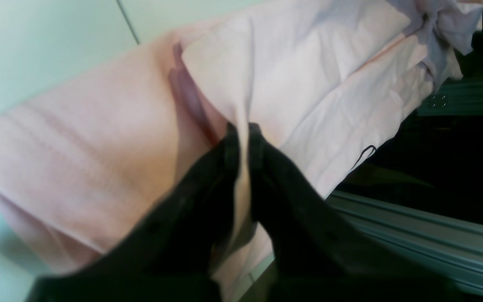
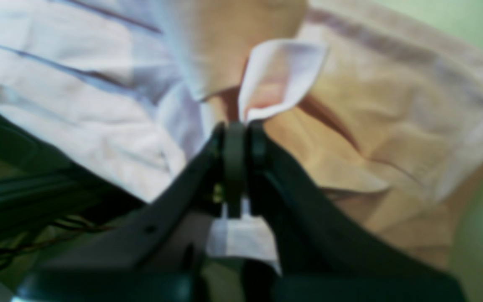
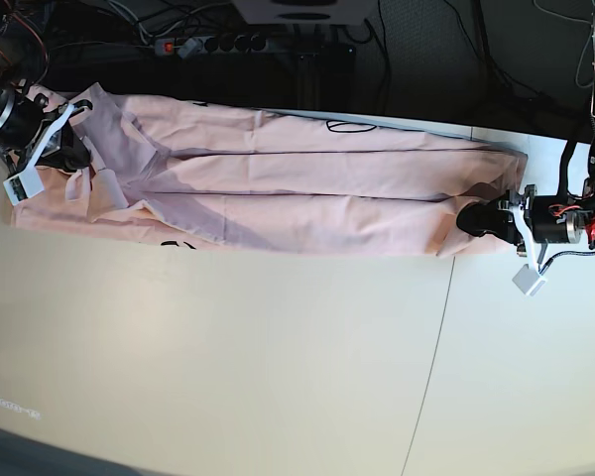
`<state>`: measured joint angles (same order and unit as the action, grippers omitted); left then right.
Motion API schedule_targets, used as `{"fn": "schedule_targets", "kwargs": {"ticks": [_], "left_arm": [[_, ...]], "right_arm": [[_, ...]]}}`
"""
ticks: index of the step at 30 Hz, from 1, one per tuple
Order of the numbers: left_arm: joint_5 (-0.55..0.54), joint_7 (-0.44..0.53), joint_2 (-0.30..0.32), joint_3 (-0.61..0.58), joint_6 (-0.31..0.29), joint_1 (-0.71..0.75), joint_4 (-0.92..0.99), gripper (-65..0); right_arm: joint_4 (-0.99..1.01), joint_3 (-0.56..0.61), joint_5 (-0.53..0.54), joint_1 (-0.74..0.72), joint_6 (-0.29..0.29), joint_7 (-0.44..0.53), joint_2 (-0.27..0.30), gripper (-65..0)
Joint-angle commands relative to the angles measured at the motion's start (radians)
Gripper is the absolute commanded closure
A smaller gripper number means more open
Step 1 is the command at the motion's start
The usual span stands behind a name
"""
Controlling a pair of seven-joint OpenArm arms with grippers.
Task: Fold the T-shirt properly
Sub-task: 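Pull the collar end with the right gripper to straighten the strip, then release the hem end with the left gripper and lift it away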
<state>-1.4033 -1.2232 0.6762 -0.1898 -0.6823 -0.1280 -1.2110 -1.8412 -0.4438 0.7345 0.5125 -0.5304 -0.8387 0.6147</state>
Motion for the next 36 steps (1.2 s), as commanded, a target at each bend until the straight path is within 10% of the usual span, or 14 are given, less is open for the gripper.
{"fn": "schedule_targets", "kwargs": {"ticks": [1,4,8,10,22,26,36], "left_arm": [[-0.021,0.007,0.02,0.009,-0.016,-0.018,-0.013,0.0],[-0.021,0.008,0.02,0.009,-0.016,-0.019,-0.013,-1.6],[-0.006,0.019,0.02,0.009,-0.016,-0.019,-0.013,-21.3],[0.014,0.025,0.02,0.016,-0.016,-0.021,-0.013,-27.0],[-0.023,0.033,0.022,0.288,-0.016,-0.019,-0.013,-27.1],[-0.038,0.031,0.022,0.288,-0.016,0.008,-0.013,-26.4],[-0.061,0.037,0.023,0.3,-0.016,0.084,-0.016,-21.8]], "right_arm": [[-0.009,-0.012,-0.001,0.0,-0.076,0.019,0.019,0.0],[-0.008,-0.012,-0.049,0.0,-0.076,0.038,0.019,0.0],[-0.008,-0.012,-0.131,-0.002,-0.068,0.098,0.019,-33.5],[-0.008,-0.013,-0.144,-0.009,-0.065,0.105,0.019,-37.1],[-0.011,-0.052,0.003,-0.144,-0.069,0.105,0.007,-35.5],[-0.01,-0.052,-0.057,-0.146,-0.069,0.105,-0.025,-2.5],[0.144,-0.052,-0.174,-0.146,-0.069,0.191,-0.058,0.0]]}}
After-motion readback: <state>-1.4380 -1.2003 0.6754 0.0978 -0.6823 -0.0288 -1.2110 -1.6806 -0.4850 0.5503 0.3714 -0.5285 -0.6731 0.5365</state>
